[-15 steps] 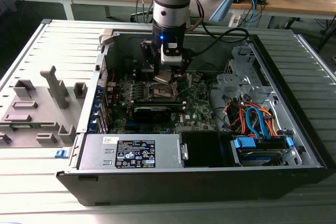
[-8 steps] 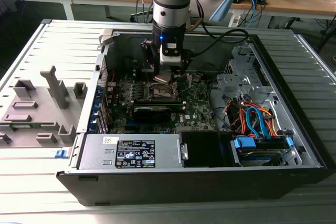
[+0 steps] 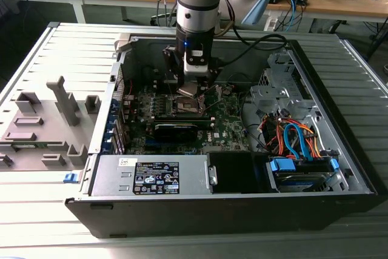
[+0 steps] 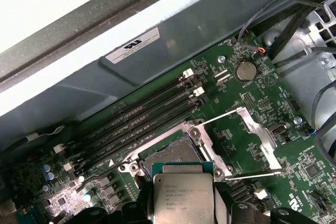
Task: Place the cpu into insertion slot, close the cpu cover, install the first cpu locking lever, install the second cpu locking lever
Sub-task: 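Place the cpu into insertion slot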
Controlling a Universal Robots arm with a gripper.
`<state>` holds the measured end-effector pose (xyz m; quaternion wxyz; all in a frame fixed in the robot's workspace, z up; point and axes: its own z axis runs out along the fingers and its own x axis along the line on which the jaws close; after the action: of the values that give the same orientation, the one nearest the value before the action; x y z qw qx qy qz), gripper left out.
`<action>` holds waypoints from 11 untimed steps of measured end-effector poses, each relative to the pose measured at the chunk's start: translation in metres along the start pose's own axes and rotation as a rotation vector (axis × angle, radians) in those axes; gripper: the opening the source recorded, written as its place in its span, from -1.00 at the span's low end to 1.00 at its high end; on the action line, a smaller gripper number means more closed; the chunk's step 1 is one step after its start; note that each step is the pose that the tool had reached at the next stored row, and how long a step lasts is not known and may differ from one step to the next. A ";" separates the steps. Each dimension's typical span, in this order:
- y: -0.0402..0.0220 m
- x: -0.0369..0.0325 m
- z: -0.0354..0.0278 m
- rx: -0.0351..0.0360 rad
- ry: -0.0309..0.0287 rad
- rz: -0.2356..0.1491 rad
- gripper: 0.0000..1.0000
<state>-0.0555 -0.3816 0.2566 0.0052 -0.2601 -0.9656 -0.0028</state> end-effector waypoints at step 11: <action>0.0000 0.0000 0.0009 -0.0001 -0.0004 0.043 0.09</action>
<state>-0.0555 -0.3816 0.2557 0.0050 -0.2809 -0.9597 -0.0026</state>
